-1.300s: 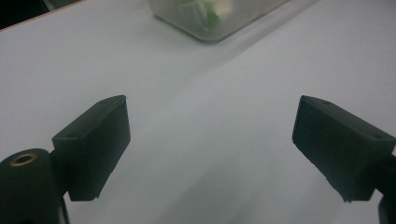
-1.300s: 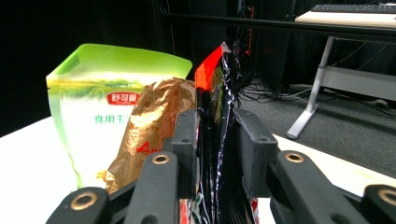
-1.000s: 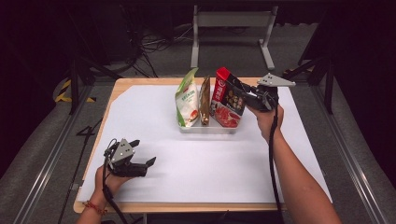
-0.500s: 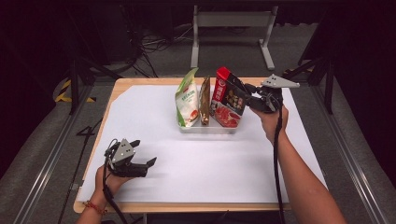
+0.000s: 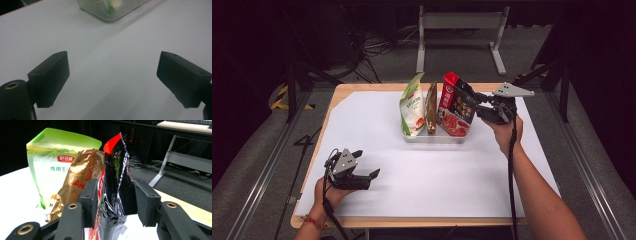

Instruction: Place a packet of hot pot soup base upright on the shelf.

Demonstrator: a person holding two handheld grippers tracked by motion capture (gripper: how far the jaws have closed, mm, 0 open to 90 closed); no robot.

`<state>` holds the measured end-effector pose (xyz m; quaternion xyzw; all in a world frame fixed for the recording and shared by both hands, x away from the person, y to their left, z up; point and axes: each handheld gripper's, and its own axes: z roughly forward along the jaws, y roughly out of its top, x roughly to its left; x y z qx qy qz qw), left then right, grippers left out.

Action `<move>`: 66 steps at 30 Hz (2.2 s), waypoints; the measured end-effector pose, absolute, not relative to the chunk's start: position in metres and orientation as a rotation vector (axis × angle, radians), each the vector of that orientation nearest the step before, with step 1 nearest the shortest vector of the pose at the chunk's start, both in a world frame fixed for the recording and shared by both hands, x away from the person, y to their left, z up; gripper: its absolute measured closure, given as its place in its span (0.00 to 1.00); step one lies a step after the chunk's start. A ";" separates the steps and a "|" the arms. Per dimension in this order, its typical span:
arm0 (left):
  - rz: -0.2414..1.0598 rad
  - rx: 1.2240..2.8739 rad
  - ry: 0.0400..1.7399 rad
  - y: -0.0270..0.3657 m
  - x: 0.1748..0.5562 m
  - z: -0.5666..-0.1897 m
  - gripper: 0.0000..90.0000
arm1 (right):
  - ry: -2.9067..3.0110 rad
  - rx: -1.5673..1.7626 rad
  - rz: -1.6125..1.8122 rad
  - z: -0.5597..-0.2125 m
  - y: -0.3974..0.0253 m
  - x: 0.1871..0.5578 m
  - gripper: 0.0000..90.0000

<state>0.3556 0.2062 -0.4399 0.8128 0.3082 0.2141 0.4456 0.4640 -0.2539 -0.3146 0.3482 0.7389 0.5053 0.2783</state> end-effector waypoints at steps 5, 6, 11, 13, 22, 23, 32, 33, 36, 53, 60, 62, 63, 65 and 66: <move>0.529 2.018 0.760 0.206 0.355 -0.440 0.13 | 1.989 0.933 1.356 -0.315 -0.257 0.462 0.62; 0.529 2.022 0.759 0.205 0.356 -0.440 0.13 | 1.991 0.932 1.353 -0.315 -0.257 0.461 0.62; 0.526 2.025 0.761 0.204 0.356 -0.441 0.13 | 2.001 0.925 1.349 -0.316 -0.260 0.457 0.62; 0.526 2.024 0.761 0.204 0.356 -0.441 0.13 | 2.004 0.924 1.350 -0.316 -0.261 0.456 0.62; 0.527 2.027 0.764 0.204 0.356 -0.441 0.13 | 2.020 0.906 1.322 -0.318 -0.267 0.449 0.63; 0.530 2.028 0.763 0.204 0.356 -0.441 0.13 | 2.023 0.905 1.317 -0.318 -0.267 0.447 0.63; 0.531 2.029 0.760 0.204 0.356 -0.441 0.13 | 2.035 0.889 1.296 -0.323 -0.273 0.439 0.62; 0.531 2.031 0.759 0.204 0.356 -0.441 0.13 | 2.038 0.887 1.291 -0.324 -0.274 0.439 0.62; 0.526 2.030 0.762 0.204 0.356 -0.441 0.13 | 2.042 0.885 1.284 -0.326 -0.275 0.437 0.62; 0.529 2.035 0.752 0.203 0.355 -0.441 0.13 | 2.065 0.863 1.223 -0.339 -0.288 0.423 0.58; 0.532 2.035 0.751 0.203 0.355 -0.441 0.13 | 2.068 0.857 1.215 -0.343 -0.295 0.418 0.52; 0.532 2.034 0.751 0.203 0.355 -0.441 0.13 | 2.070 0.857 1.211 -0.344 -0.297 0.417 0.51; 0.532 2.035 0.751 0.203 0.355 -0.441 0.13 | 2.072 0.856 1.202 -0.345 -0.297 0.416 0.51; 0.532 2.035 0.751 0.202 0.355 -0.441 0.13 | 2.074 0.852 1.192 -0.347 -0.298 0.414 0.49; 0.532 2.035 0.751 0.202 0.355 -0.441 0.13 | 2.075 0.851 1.189 -0.348 -0.299 0.414 0.48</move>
